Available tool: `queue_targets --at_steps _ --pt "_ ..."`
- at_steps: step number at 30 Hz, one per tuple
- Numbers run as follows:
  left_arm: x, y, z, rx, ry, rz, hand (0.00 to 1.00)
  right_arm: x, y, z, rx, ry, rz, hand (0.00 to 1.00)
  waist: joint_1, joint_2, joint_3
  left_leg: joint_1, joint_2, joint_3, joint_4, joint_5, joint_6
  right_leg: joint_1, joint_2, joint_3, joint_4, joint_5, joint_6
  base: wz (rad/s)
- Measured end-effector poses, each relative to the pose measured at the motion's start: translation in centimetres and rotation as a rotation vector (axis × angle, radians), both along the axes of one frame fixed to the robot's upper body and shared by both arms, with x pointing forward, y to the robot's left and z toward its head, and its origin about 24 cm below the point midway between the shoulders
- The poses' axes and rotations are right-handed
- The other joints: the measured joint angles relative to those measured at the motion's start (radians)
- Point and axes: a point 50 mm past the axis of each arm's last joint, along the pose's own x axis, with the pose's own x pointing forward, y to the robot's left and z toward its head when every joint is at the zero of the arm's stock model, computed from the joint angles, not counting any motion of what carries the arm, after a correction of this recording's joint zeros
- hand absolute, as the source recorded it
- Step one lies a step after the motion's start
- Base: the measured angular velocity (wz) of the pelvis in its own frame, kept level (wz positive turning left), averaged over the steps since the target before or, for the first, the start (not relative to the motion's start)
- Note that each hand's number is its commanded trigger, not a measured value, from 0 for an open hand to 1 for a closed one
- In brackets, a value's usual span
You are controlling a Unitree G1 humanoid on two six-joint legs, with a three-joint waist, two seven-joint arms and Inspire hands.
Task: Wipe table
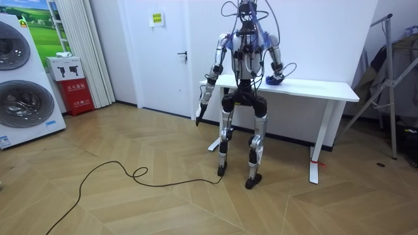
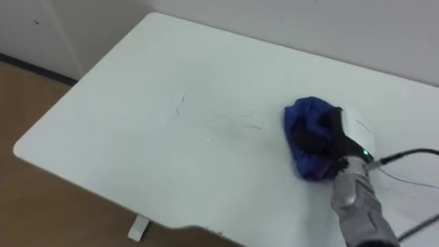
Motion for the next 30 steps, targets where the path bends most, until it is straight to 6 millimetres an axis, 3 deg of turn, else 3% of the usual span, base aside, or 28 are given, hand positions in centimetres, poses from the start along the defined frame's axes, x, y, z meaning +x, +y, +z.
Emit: queue_targets --at_steps 4,8,10,12,14,15,17,18,19,21,22,23,24,25,27,28,29,30 --pt "1.4 0.4 0.3 0.036 -0.055 -0.009 0.0 -0.8 -0.7 -0.2 -0.012 -0.009 -0.062 1.0 -0.016 0.007 -0.0012 0.008 -0.005 -0.011 -0.002 -0.001 0.002 0.013 -0.003 -0.015 -0.001 0.002 0.004 0.05" --pt "4.8 -0.7 -0.1 0.012 -0.119 -0.07 0.0 1.3 0.8 0.4 -0.054 0.024 -0.021 1.0 0.025 0.019 -0.0018 0.013 0.006 0.011 -0.018 0.003 0.001 -0.001 0.004 0.004 0.005 0.007 -0.003 -0.25" --pt "5.9 -1.4 -0.3 -0.004 -0.136 -0.099 0.0 3.4 3.3 1.3 -0.096 0.039 0.081 1.0 0.073 0.02 -0.0031 0.01 0.028 0.045 -0.022 0.006 -0.005 -0.033 0.016 0.024 0.01 0.018 -0.017 -0.68" --pt "6.3 -2.3 -0.8 -0.034 -0.116 -0.122 0.0 7.2 9.0 3.4 -0.138 0.006 0.313 1.0 0.123 0.02 -0.0028 0.014 0.043 0.047 -0.039 0.013 -0.015 -0.051 0.037 0.029 0.004 0.036 -0.035 -0.63" --pt "6.2 -2.7 -1.0 -0.059 -0.099 -0.137 0.0 9.0 13.2 4.7 -0.147 -0.016 0.48 1.0 0.141 0.02 0.0016 0.017 0.046 0.032 -0.042 0.02 -0.02 -0.052 0.044 0.025 -0.001 0.037 -0.037 0.03" --pt "6.1 -2.8 -1.0 -0.069 -0.097 -0.139 0.0 9.6 14.3 5.4 -0.14 -0.039 0.535 1.0 0.161 0.023 0.0092 0.019 0.043 0.021 -0.049 0.023 -0.021 -0.047 0.044 0.011 -0.008 0.037 -0.037 0.33" --pt "4.9 -2.7 -1.1 -0.071 -0.06 -0.125 0.0 10.2 14.8 6.1 -0.133 -0.061 0.553 1.0 0.194 0.016 0.0097 0.01 0.039 0.003 -0.054 0.027 -0.021 -0.042 0.044 -0.006 -0.016 0.037 -0.037 0.39" --pt "3.6 -2.5 -1.1 -0.074 -0.026 -0.104 0.0 10.1 14.5 5.9 -0.131 -0.051 0.548 1.0 0.194 0.02 0.0149 0.009 0.033 -0.021 -0.054 0.027 -0.02 -0.03 0.041 -0.027 -0.021 0.038 -0.036 0.47" --pt "3.1 -2.5 -1.1 -0.074 -0.015 -0.098 0.0 9.8 14.1 5.4 -0.132 -0.035 0.541 1.0 0.19 0.016 0.0123 0.008 0.029 -0.032 -0.054 0.027 -0.02 -0.024 0.039 -0.039 -0.021 0.036 -0.034 0.62" --pt "0.3 -2.3 -1.0 -0.074 0.045 -0.064 0.0 7.3 11.0 2.4 -0.055 0.032 0.436 1.0 0.172 0.011 0.0108 0.013 0.005 -0.071 -0.056 0.029 -0.014 0.008 0.025 -0.062 -0.032 0.03 -0.023 0.61" --pt "-0.3 -2.3 -1.0 -0.075 0.057 -0.052 0.0 6.6 10.5 1.9 -0.033 0.018 0.414 1.0 0.158 0.012 0.011 0.015 0.0 -0.077 -0.055 0.029 -0.011 0.014 0.022 -0.068 -0.033 0.029 -0.023 0.53" --pt "-1.6 -1.9 -0.7 -0.07 0.073 -0.011 0.0 5.4 9.5 1.1 0.015 -0.002 0.374 1.0 0.121 0.015 0.0133 0.021 -0.01 -0.079 -0.055 0.033 -0.006 0.03 0.015 -0.071 -0.038 0.027 -0.019 0.43" --pt "-2.4 -1.3 -0.4 -0.048 0.076 0.035 0.0 4.0 8.2 0.3 0.048 -0.014 0.314 1.0 0.088 0.004 0.0096 0.033 -0.021 -0.079 -0.058 0.035 -0.003 0.049 0.008 -0.07 -0.047 0.024 -0.012 0.37" --pt "-2.8 -1.0 -0.2 -0.033 0.077 0.05 0.0 3.3 7.5 0.0 0.055 -0.021 0.287 1.0 0.072 0.001 0.01 0.04 -0.027 -0.079 -0.059 0.035 -0.003 0.058 0.003 -0.07 -0.048 0.021 -0.004 0.17" --pt "-3.4 -0.2 0.1 0.013 0.083 0.068 0.0 0.4 4.2 -1.0 0.058 -0.032 0.139 1.0 0.011 0.001 0.0093 0.055 -0.036 -0.072 -0.059 0.028 0.008 0.075 -0.008 -0.069 -0.048 0.016 0.008 -0.02" --pt "-3.1 0.0 0.2 0.021 0.07 0.073 0.0 -0.5 3.2 -1.2 0.062 -0.034 0.092 1.0 0.001 -0.002 0.0092 0.055 -0.036 -0.067 -0.059 0.027 0.009 0.075 -0.009 -0.068 -0.05 0.018 0.011 -0.11" --pt "-2.5 0.5 0.4 0.042 0.04 0.085 0.0 -2.1 1.3 -1.7 0.067 -0.029 -0.006 1.0 -0.025 -0.008 0.0058 0.057 -0.037 -0.062 -0.059 0.025 0.013 0.076 -0.01 -0.066 -0.051 0.018 0.012 -0.1" --pt "-1.9 1.1 0.6 0.069 0.02 0.071 0.0 -4.0 -0.8 -2.2 0.065 -0.003 -0.105 1.0 -0.048 -0.014 -0.0033 0.057 -0.038 -0.063 -0.059 0.023 0.015 0.078 -0.011 -0.064 -0.049 0.019 0.014 -0.09"
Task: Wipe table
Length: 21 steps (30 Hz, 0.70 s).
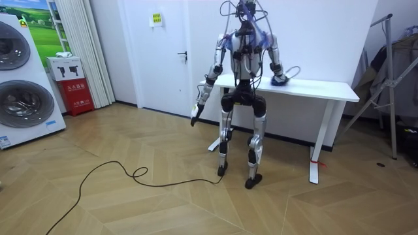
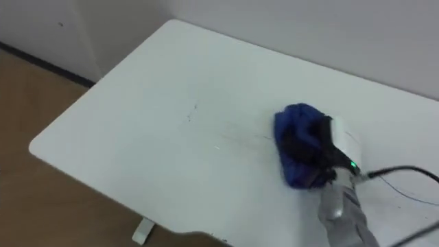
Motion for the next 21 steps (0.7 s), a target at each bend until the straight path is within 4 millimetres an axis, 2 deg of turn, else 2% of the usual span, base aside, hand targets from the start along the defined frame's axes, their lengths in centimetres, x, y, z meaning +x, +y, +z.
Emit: queue_targets --at_steps 1,3,5,7,8,9,10,11,12,13,15,16,17,18,19,20,21 --pt "0.3 0.2 0.1 0.011 -0.009 -0.013 0.0 -1.0 -0.9 -0.2 -0.002 0.018 -0.042 1.0 -0.005 -0.002 -0.0049 0.002 0.0 0.001 0.0 -0.001 0.001 0.001 0.0 0.002 0.001 0.001 0.001 -0.12" --pt "2.3 0.5 0.4 0.033 -0.075 -0.054 0.0 -3.9 -3.4 -0.6 -0.012 0.063 -0.158 1.0 -0.01 -0.002 -0.0083 0.013 0.005 0.018 0.003 -0.006 0.002 0.008 0.002 0.021 0.001 0.001 0.002 -0.22" --pt "3.8 0.3 0.4 0.031 -0.11 -0.098 0.0 -4.4 -3.9 -0.6 -0.002 0.063 -0.189 1.0 -0.018 0.006 -0.0121 0.008 0.011 0.019 0.013 -0.008 -0.001 0.009 0.006 0.024 0.005 0.004 0.0 -0.11" --pt "4.8 -0.4 0.1 0.01 -0.123 -0.141 0.0 -4.0 -3.8 -0.4 -0.003 0.062 -0.194 1.0 -0.013 0.017 -0.0146 0.013 0.017 0.022 0.012 -0.009 -0.008 0.008 0.009 0.026 0.009 0.008 -0.006 -0.15" --pt "5.2 -1.1 -0.2 -0.012 -0.125 -0.163 0.0 -3.0 -3.5 -0.2 -0.007 0.062 -0.193 1.0 0.005 0.027 -0.013 0.018 0.021 0.028 0.013 -0.008 -0.009 0.002 0.012 0.04 0.015 0.01 -0.01 -0.5" --pt "5.2 -1.9 -0.5 -0.038 -0.114 -0.176 0.0 -1.7 -3.0 0.2 -0.016 0.07 -0.18 1.0 0.035 0.039 -0.0122 0.024 0.034 0.053 0.011 -0.008 -0.01 -0.012 0.019 0.07 0.023 0.015 -0.017 -0.62" --pt "5.1 -2.2 -0.7 -0.049 -0.104 -0.185 0.0 -0.8 -2.6 0.3 -0.028 0.079 -0.161 1.0 0.046 0.042 -0.0125 0.024 0.036 0.056 0.011 -0.008 -0.011 -0.02 0.022 0.078 0.022 0.017 -0.021 -0.79" --pt "5.4 -2.9 -1.1 -0.076 -0.09 -0.199 0.0 1.3 -1.0 0.8 -0.048 0.092 -0.095 1.0 0.076 0.047 -0.0102 0.02 0.037 0.049 0.006 -0.007 -0.012 -0.042 0.026 0.087 0.025 0.024 -0.031 -0.79" --pt "5.2 -3.5 -1.4 -0.102 -0.066 -0.203 0.0 4.1 1.6 1.8 -0.086 0.092 0.035 1.0 0.102 0.053 -0.0103 0.007 0.04 0.042 0.005 -0.005 -0.014 -0.068 0.037 0.113 0.034 0.03 -0.042 -0.78" --pt "5.0 -3.7 -1.5 -0.112 -0.052 -0.196 0.0 5.6 3.4 2.3 -0.093 0.084 0.118 1.0 0.116 0.051 -0.009 0.001 0.046 0.044 0.005 -0.002 -0.017 -0.08 0.042 0.114 0.036 0.034 -0.048 -0.45" --pt "5.9 -4.0 -1.8 -0.143 -0.05 -0.205 0.0 10.8 10.3 5.2 -0.168 0.02 0.43 1.0 0.148 0.043 0.0024 -0.016 0.053 0.016 0.002 0.016 -0.022 -0.101 0.057 0.107 0.036 0.036 -0.06 0.15" --pt "6.0 -4.0 -1.8 -0.152 -0.053 -0.207 0.0 11.8 11.7 6.0 -0.183 0.004 0.49 1.0 0.163 0.044 0.0092 -0.014 0.052 0.011 0.0 0.018 -0.024 -0.103 0.058 0.107 0.037 0.032 -0.06 0.27" --pt "6.0 -4.0 -1.8 -0.159 -0.058 -0.208 0.0 13.5 13.5 7.8 -0.207 -0.041 0.578 1.0 0.204 0.039 0.0119 -0.015 0.052 0.009 -0.005 0.022 -0.025 -0.111 0.057 0.106 0.037 0.026 -0.061 0.33" --pt "5.5 -3.7 -1.7 -0.159 -0.045 -0.199 0.0 14.6 14.2 9.2 -0.218 -0.085 0.618 1.0 0.231 0.036 0.0134 -0.027 0.045 -0.012 -0.009 0.026 -0.025 -0.11 0.053 0.081 0.034 0.022 -0.058 0.42" --pt "5.0 -3.6 -1.7 -0.157 -0.036 -0.187 0.0 15.0 14.2 9.7 -0.219 -0.1 0.619 1.0 0.237 0.029 0.0119 -0.033 0.041 -0.022 -0.01 0.028 -0.024 -0.105 0.051 0.065 0.034 0.021 -0.056 0.72" --pt "3.7 -3.3 -1.6 -0.154 -0.011 -0.161 0.0 15.2 13.8 9.6 -0.212 -0.093 0.602 1.0 0.239 0.026 0.015 -0.035 0.029 -0.048 -0.01 0.031 -0.02 -0.091 0.041 0.037 0.034 0.015 -0.047 0.81" --pt "2.2 -3.0 -1.5 -0.155 0.03 -0.144 0.0 14.8 12.5 8.7 -0.187 -0.065 0.556 1.0 0.235 0.023 0.0141 -0.032 0.015 -0.073 -0.005 0.028 -0.015 -0.069 0.031 0.01 0.035 0.011 -0.041 0.83"
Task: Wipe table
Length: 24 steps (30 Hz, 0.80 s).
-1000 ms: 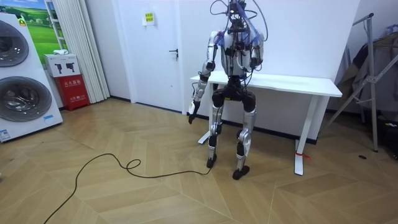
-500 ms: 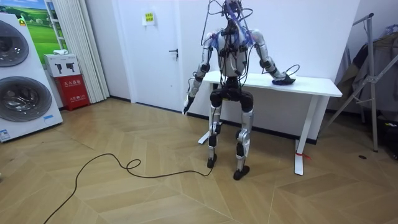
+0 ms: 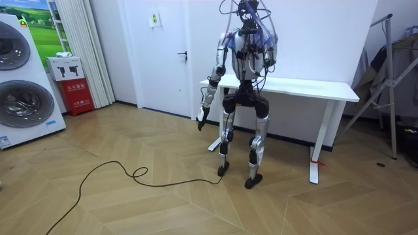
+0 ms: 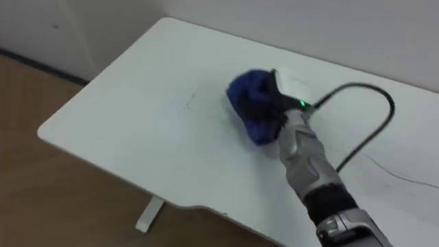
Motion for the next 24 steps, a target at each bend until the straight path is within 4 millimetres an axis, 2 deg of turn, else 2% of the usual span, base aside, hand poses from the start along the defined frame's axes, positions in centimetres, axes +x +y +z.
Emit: queue_targets --at_steps 1,2,3,4,6,7,8,9,10,12,13,15,16,17,18,19,20,21,22,23,24 --pt "-0.7 0.1 0.1 0.002 0.021 0.006 0.0 -0.5 -1.1 -0.8 0.005 0.027 -0.038 1.0 -0.002 -0.004 0.0004 0.003 -0.008 -0.011 0.0 -0.001 0.003 0.01 -0.007 -0.008 0.004 -0.003 0.006 0.81" --pt "-1.8 0.2 0.1 0.004 0.046 0.028 0.0 -2.0 -3.5 -2.7 0.001 0.095 -0.121 1.0 -0.008 -0.009 0.0003 0.004 -0.023 -0.023 0.004 -0.003 0.011 0.022 -0.02 -0.02 0.012 -0.009 0.015 0.74" --pt "-2.6 0.5 0.2 0.008 0.065 0.058 0.0 -4.4 -6.1 -5.2 -0.001 0.18 -0.219 1.0 -0.02 -0.019 -0.0018 0.005 -0.036 -0.03 0.005 -0.005 0.019 0.031 -0.032 -0.019 0.019 -0.013 0.022 0.64" --pt "-3.0 0.6 0.3 0.013 0.069 0.072 0.0 -5.8 -7.3 -6.1 0.076 0.183 -0.284 1.0 -0.027 -0.02 -0.0016 0.004 -0.042 -0.029 0.006 -0.006 0.025 0.034 -0.037 -0.019 0.02 -0.014 0.024 0.34" --pt "-4.4 1.2 0.7 0.038 0.082 0.133 0.0 -8.9 -9.5 -7.2 0.165 0.122 -0.387 1.0 -0.086 -0.019 0.0009 0.009 -0.051 -0.011 0.012 -0.016 0.039 0.045 -0.047 -0.015 0.015 -0.014 0.029 0.04" --pt "-5.0 1.4 0.9 0.051 0.087 0.147 0.0 -9.5 -10.0 -7.4 0.168 0.118 -0.407 1.0 -0.107 -0.022 0.0017 0.013 -0.054 -0.009 0.012 -0.018 0.042 0.051 -0.049 -0.015 0.012 -0.014 0.03 0.0" --pt "-4.4 1.9 1.0 0.073 0.057 0.168 0.0 -10.8 -11.2 -7.8 0.171 0.117 -0.456 1.0 -0.134 -0.025 0.0011 0.021 -0.055 0.002 0.012 -0.025 0.046 0.057 -0.054 -0.014 0.012 -0.012 0.039 -0.18" --pt "-4.1 2.3 1.1 0.097 0.03 0.188 0.0 -12.3 -12.5 -8.1 0.177 0.119 -0.518 1.0 -0.144 -0.027 -0.0003 0.029 -0.055 0.017 0.015 -0.036 0.049 0.058 -0.059 -0.014 0.018 -0.014 0.042 -0.26" --pt "-3.9 2.4 1.2 0.107 0.018 0.185 0.0 -13.0 -13.1 -8.3 0.18 0.123 -0.547 1.0 -0.158 -0.028 -0.0014 0.034 -0.056 0.021 0.016 -0.039 0.051 0.063 -0.061 -0.019 0.019 -0.013 0.044 -0.27" --pt "-3.1 3.1 1.4 0.135 0.001 0.136 0.0 -15.7 -15.2 -9.0 0.172 0.159 -0.653 1.0 -0.206 -0.033 -0.0197 0.041 -0.054 0.041 0.04 -0.058 0.059 0.071 -0.066 -0.022 0.027 -0.009 0.05 -0.21" --pt "-2.7 3.2 1.4 0.139 -0.005 0.124 0.0 -16.3 -15.7 -9.1 0.168 0.165 -0.673 1.0 -0.216 -0.03 -0.0204 0.04 -0.053 0.043 0.053 -0.068 0.06 0.073 -0.067 -0.022 0.036 -0.01 0.05 -0.26" --pt "-1.3 3.4 1.5 0.157 -0.051 0.101 0.0 -18.7 -16.8 -9.6 0.158 0.192 -0.746 1.0 -0.235 -0.01 -0.0286 0.042 -0.033 0.06 0.108 -0.108 0.066 0.062 -0.077 -0.027 0.121 -0.01 0.051 -0.25" --pt "-1.1 3.4 1.5 0.164 -0.06 0.093 0.0 -18.9 -16.8 -9.6 0.155 0.195 -0.753 1.0 -0.235 -0.005 -0.0282 0.046 -0.022 0.066 0.123 -0.116 0.069 0.06 -0.085 -0.028 0.153 -0.012 0.054 -0.36" --pt "-0.5 3.3 1.5 0.175 -0.071 0.065 0.0 -19.0 -16.8 -9.7 0.156 0.201 -0.766 1.0 -0.232 0.009 -0.0274 0.058 -0.004 0.079 0.146 -0.138 0.072 0.046 -0.099 -0.026 0.217 -0.014 0.057 -0.53" --pt "0.4 3.2 1.5 0.178 -0.083 0.031 0.0 -18.5 -16.4 -9.7 0.155 0.206 -0.769 1.0 -0.218 0.021 -0.0261 0.065 0.014 0.105 0.163 -0.15 0.075 0.014 -0.119 -0.006 0.288 -0.015 0.058 -0.65" --pt "0.9 3.1 1.4 0.178 -0.091 0.012 0.0 -18.0 -16.0 -9.7 0.15 0.205 -0.762 1.0 -0.205 0.027 -0.0237 0.066 0.023 0.117 0.171 -0.155 0.073 -0.008 -0.127 0.011 0.326 -0.019 0.054 -0.71" --pt "2.2 2.9 1.3 0.171 -0.113 -0.026 0.0 -16.7 -15.1 -9.6 0.145 0.211 -0.751 1.0 -0.18 0.037 -0.0244 0.057 0.048 0.141 0.193 -0.165 0.067 -0.044 -0.148 0.028 0.391 -0.039 0.045 -0.87" --pt "3.5 2.7 1.2 0.166 -0.144 -0.053 0.0 -15.1 -13.7 -9.5 0.139 0.221 -0.717 1.0 -0.129 0.046 -0.0222 0.051 0.08 0.174 0.208 -0.173 0.052 -0.077 -0.17 0.047 0.413 -0.058 0.04 -1.0" --pt "4.0 2.7 1.1 0.164 -0.151 -0.072 0.0 -13.9 -12.6 -9.4 0.129 0.226 -0.678 1.0 -0.1 0.047 -0.0216 0.05 0.095 0.19 0.211 -0.174 0.04 -0.092 -0.181 0.061 0.409 -0.06 0.04 -1.16" --pt "4.8 2.8 1.0 0.157 -0.151 -0.089 0.0 -10.7 -9.9 -8.7 0.102 0.224 -0.558 1.0 -0.07 0.046 -0.0209 0.034 0.129 0.211 0.219 -0.171 0.018 -0.109 -0.2 0.071 0.376 -0.06 0.04 -0.89" --pt "5.8 2.7 0.8 0.144 -0.156 -0.091 0.0 -7.2 -6.3 -7.4 0.093 0.201 -0.401 1.0 -0.052 0.045 -0.0189 0.007 0.163 0.209 0.224 -0.164 -0.009 -0.118 -0.211 0.07 0.309 -0.054 0.046 -0.63"
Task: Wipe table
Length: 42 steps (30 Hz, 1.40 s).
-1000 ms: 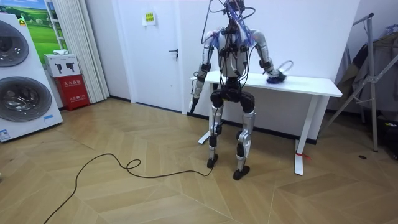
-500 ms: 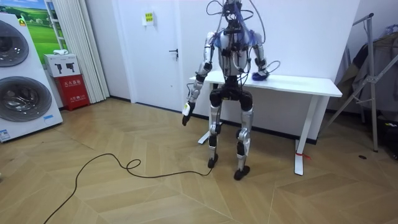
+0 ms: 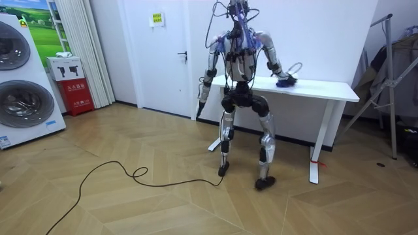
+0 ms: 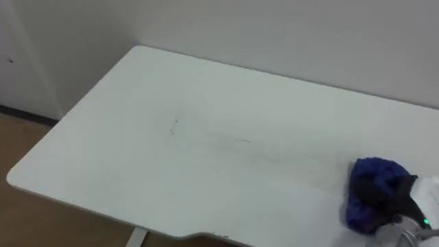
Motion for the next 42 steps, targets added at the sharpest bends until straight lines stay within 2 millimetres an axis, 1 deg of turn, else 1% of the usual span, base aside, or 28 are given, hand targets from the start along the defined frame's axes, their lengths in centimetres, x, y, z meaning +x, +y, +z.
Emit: queue_targets --at_steps 1,2,3,4,5,6,7,8,9,10,11,12,14,15,17,19,21,23,24,25,26,27,29,31,32,35,39,42 --pt "0.6 -0.1 0.0 -0.007 -0.009 -0.003 0.0 1.4 1.7 0.8 -0.003 -0.017 0.081 1.0 0.014 -0.001 0.0028 -0.012 0.017 -0.001 0.0 0.007 -0.013 -0.001 -0.001 0.004 -0.034 0.007 0.004 -0.23" --pt "2.1 -0.2 0.1 -0.019 -0.042 -0.021 0.0 4.1 4.6 2.7 -0.008 -0.066 0.229 1.0 0.037 -0.003 0.0141 -0.042 0.048 -0.013 -0.001 0.022 -0.044 -0.002 -0.003 0.005 -0.099 0.034 0.008 0.15" --pt "3.3 -0.3 0.3 -0.027 -0.074 -0.035 0.0 5.9 6.3 4.7 -0.027 -0.122 0.345 1.0 0.058 -0.015 0.0222 -0.082 0.068 -0.049 -0.007 0.045 -0.078 -0.003 -0.004 -0.002 -0.154 0.07 0.011 0.37" --pt "3.6 -0.2 0.4 -0.027 -0.091 -0.031 0.0 6.3 6.7 5.3 -0.027 -0.142 0.373 1.0 0.063 -0.021 0.0242 -0.097 0.077 -0.068 -0.016 0.061 -0.095 -0.004 -0.002 -0.002 -0.174 0.084 0.01 0.7" --pt "3.3 0.2 0.6 -0.018 -0.086 -0.022 0.0 7.0 7.0 6.3 -0.032 -0.181 0.395 1.0 0.071 -0.037 0.0212 -0.114 0.099 -0.097 -0.042 0.091 -0.132 -0.016 0.009 -0.011 -0.188 0.104 0.005 0.71" --pt "1.9 0.9 0.7 -0.004 -0.061 -0.005 0.0 6.8 6.8 6.4 -0.047 -0.192 0.4 1.0 0.066 -0.049 0.0172 -0.112 0.124 -0.119 -0.065 0.116 -0.174 -0.033 0.024 -0.023 -0.14 0.095 0.077 0.65" --pt "1.4 1.0 0.8 -0.005 -0.061 0.015 0.0 6.4 6.3 6.1 -0.057 -0.184 0.396 1.0 0.059 -0.045 0.0161 -0.106 0.151 -0.125 -0.079 0.133 -0.18 -0.031 0.046 -0.042 -0.105 0.057 0.062 0.72" --pt "-0.2 1.0 0.7 -0.014 -0.035 0.042 0.0 4.7 4.2 4.2 -0.085 -0.115 0.358 1.0 0.036 -0.041 0.0177 -0.107 0.19 -0.107 -0.104 0.185 -0.14 -0.02 0.079 -0.076 -0.059 0.01 0.032 0.92" --pt "-2.3 0.6 0.4 -0.035 0.021 0.047 0.0 2.1 1.7 2.5 -0.043 -0.092 0.268 1.0 0.007 -0.04 0.0189 -0.108 0.206 -0.069 -0.128 0.247 -0.094 0.004 0.094 -0.113 -0.055 -0.022 0.018 0.93" --pt "-3.7 0.3 0.2 -0.048 0.057 0.057 0.0 1.1 0.7 2.2 -0.046 -0.096 0.235 1.0 -0.012 -0.041 0.0171 -0.108 0.207 -0.043 -0.13 0.274 -0.087 0.016 0.098 -0.129 -0.063 -0.035 0.014 0.78" --pt "-6.2 -0.5 -0.1 -0.076 0.127 0.067 0.0 -0.5 -1.2 1.8 -0.057 -0.088 0.179 1.0 -0.056 -0.045 0.0175 -0.108 0.192 -0.018 -0.121 0.288 -0.092 0.047 0.1 -0.166 -0.087 -0.043 0.006 0.65" --pt "-7.5 -0.7 -0.1 -0.089 0.18 0.057 0.0 -1.9 -2.9 1.5 -0.061 -0.079 0.112 1.0 -0.094 -0.044 0.0141 -0.109 0.166 0.021 -0.108 0.288 -0.092 0.071 0.106 -0.189 -0.117 -0.046 0.003 0.62" --pt "-7.6 -0.6 0.0 -0.084 0.186 0.042 0.0 -3.3 -5.0 1.5 -0.081 -0.068 0.046 1.0 -0.117 -0.04 0.013 -0.107 0.128 0.056 -0.084 0.276 -0.087 0.086 0.117 -0.213 -0.141 -0.043 -0.008 0.34" --pt "-7.2 -0.5 0.1 -0.08 0.169 0.033 0.0 -3.3 -5.3 1.7 -0.084 -0.067 0.037 1.0 -0.123 -0.034 0.0133 -0.102 0.106 0.063 -0.067 0.251 -0.082 0.09 0.126 -0.211 -0.155 -0.038 -0.017 0.04" --pt "-6.6 -0.6 0.1 -0.08 0.149 0.02 0.0 -2.6 -4.9 2.1 -0.081 -0.07 0.059 1.0 -0.118 -0.012 0.0127 -0.078 0.087 0.079 -0.07 0.211 -0.072 0.091 0.135 -0.195 -0.167 -0.033 -0.025 -0.27" --pt "-5.3 -0.7 -0.1 -0.083 0.122 0.008 0.0 -1.7 -4.3 2.5 -0.087 -0.071 0.081 1.0 -0.096 0.005 0.0149 -0.046 0.079 0.084 -0.088 0.2 -0.075 0.087 0.147 -0.159 -0.168 -0.03 -0.028 -0.6" --pt "-4.8 -1.3 -0.3 -0.1 0.11 0.004 0.0 0.3 -2.0 3.5 -0.121 -0.067 0.169 1.0 -0.041 0.025 0.0126 0.001 0.072 0.088 -0.135 0.198 -0.073 0.047 0.153 -0.067 -0.167 -0.014 -0.032 -1.08" --pt "-4.4 -2.1 -0.7 -0.126 0.106 0.009 0.0 2.0 0.1 4.4 -0.159 -0.083 0.269 1.0 -0.021 0.032 0.0098 0.03 0.058 0.09 -0.187 0.197 -0.072 0.02 0.157 -0.02 -0.171 0.006 -0.03 -0.77" --pt "-4.2 -2.6 -0.9 -0.147 0.103 0.011 0.0 2.8 1.4 4.9 -0.154 -0.106 0.305 1.0 -0.016 0.035 0.0155 0.048 0.049 0.09 -0.223 0.197 -0.074 0.012 0.158 -0.005 -0.182 0.018 -0.025 -0.49" --pt "-4.1 -2.7 -0.9 -0.157 0.102 0.011 0.0 3.0 2.0 5.1 -0.153 -0.116 0.323 1.0 -0.017 0.037 0.0151 0.051 0.044 0.089 -0.237 0.197 -0.076 0.007 0.157 0.0 -0.187 0.024 -0.022 -0.2" --pt "-3.8 -2.9 -1.0 -0.166 0.091 0.013 0.0 3.3 2.6 5.4 -0.152 -0.136 0.344 1.0 -0.018 0.031 0.0186 0.05 0.036 0.088 -0.255 0.197 -0.097 -0.003 0.151 0.002 -0.188 0.028 -0.015 0.0" --pt "-3.6 -2.8 -0.9 -0.167 0.074 0.025 0.0 3.2 2.6 5.4 -0.154 -0.15 0.339 1.0 -0.023 0.022 0.0234 0.048 0.028 0.087 -0.266 0.194 -0.105 -0.003 0.146 -0.006 -0.193 0.032 -0.009 0.13" --pt "-3.8 -2.6 -0.7 -0.158 0.076 0.033 0.0 2.4 2.2 4.8 -0.147 -0.16 0.32 1.0 -0.036 0.0 0.0184 0.043 0.013 0.074 -0.271 0.193 -0.105 0.012 0.135 -0.02 -0.218 0.041 0.005 0.31" --pt "-4.1 -2.4 -0.5 -0.15 0.076 0.039 0.0 0.8 1.3 3.5 -0.123 -0.152 0.282 1.0 -0.077 -0.011 0.0182 0.041 -0.004 0.046 -0.271 0.19 -0.1 0.045 0.126 -0.054 -0.24 0.048 0.015 0.51" --pt "-4.0 -2.3 -0.5 -0.14 0.068 0.044 0.0 -0.2 0.6 2.8 -0.111 -0.156 0.247 1.0 -0.092 -0.024 0.0141 0.043 -0.01 0.04 -0.271 0.19 -0.099 0.063 0.123 -0.067 -0.25 0.051 0.021 0.45" --pt "-4.2 -1.6 -0.2 -0.106 0.056 0.088 0.0 -3.2 -1.4 1.2 -0.07 -0.163 0.121 1.0 -0.145 -0.035 0.0093 0.049 -0.018 0.014 -0.271 0.186 -0.092 0.113 0.123 -0.114 -0.278 0.055 0.028 0.4" --pt "-5.1 -0.4 0.4 -0.033 0.038 0.16 0.0 -7.2 -5.8 -0.6 -0.015 -0.143 -0.151 1.0 -0.192 -0.046 0.0034 0.077 -0.029 0.001 -0.271 0.183 -0.087 0.16 0.118 -0.132 -0.293 0.059 0.035 0.15" --pt "-5.0 0.0 0.6 -0.014 0.038 0.153 0.0 -8.7 -7.4 -0.8 -0.014 -0.11 -0.221 1.0 -0.186 -0.044 0.0 0.082 -0.029 0.0 -0.267 0.182 -0.087 0.166 0.117 -0.129 -0.292 0.06 0.037 0.02"
